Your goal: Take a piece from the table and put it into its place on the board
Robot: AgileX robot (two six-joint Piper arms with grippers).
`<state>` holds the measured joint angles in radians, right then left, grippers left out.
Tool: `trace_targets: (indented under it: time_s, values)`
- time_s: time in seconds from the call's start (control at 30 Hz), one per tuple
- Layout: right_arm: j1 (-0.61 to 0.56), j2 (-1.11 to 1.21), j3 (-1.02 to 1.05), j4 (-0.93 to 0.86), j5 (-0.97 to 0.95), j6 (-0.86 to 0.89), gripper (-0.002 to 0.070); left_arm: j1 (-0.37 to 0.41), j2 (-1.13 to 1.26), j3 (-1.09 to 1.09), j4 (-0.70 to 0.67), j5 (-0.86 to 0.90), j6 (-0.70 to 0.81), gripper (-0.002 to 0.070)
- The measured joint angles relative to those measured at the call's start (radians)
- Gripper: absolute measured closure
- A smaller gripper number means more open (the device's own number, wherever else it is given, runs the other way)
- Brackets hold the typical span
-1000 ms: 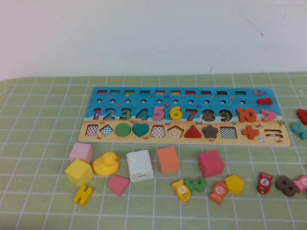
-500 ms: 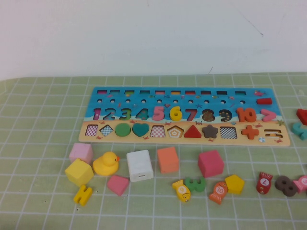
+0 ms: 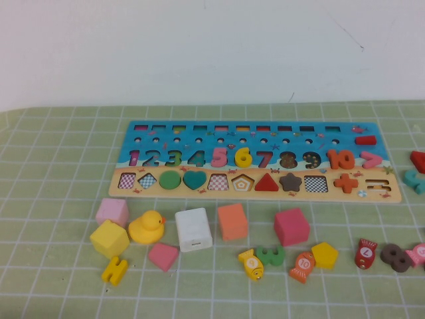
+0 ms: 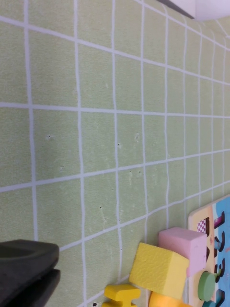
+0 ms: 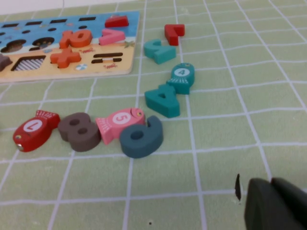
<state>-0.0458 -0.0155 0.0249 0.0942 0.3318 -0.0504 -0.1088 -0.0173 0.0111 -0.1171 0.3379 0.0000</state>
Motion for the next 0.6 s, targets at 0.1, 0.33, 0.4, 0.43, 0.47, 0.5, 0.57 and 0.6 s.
trace_targets:
  time_s: [0.1,0.33,0.4,0.43,0.47,0.5,0.57,0.6]
  values:
    - [-0.002,0.0,0.0,0.0,0.0,0.0,0.0678,0.0,0.0,0.0,0.0,0.0,0.0,0.0677]
    - [-0.002,0.0,-0.001,-0.006,0.007,0.0,0.0678,0.0,0.0,0.0,0.0,0.0,0.0,0.0677]
    - [-0.002,0.0,-0.002,-0.011,0.016,0.0,0.0678,0.0,0.0,0.0,0.0,0.0,0.0,0.0677]
    - [-0.002,0.0,-0.004,-0.011,0.018,0.0,0.0678,0.0,0.0,0.0,0.0,0.0,0.0,0.0677]
    - [-0.002,0.0,-0.004,-0.012,0.02,0.0,0.0678,0.0,0.0,0.0,0.0,0.0,0.0,0.0677]
    - [-0.002,0.0,-0.004,-0.012,0.022,0.0,0.0678,0.0,0.0,0.0,0.0,0.0,0.0,0.0677]
    - [-0.002,0.0,-0.004,-0.013,0.022,0.0,0.0678,0.0,0.0,0.0,0.0,0.0,0.0,0.0677]
    - [-0.002,0.0,-0.004,-0.013,0.022,0.0,0.0678,0.0,0.0,0.0,0.0,0.0,0.0,0.0677]
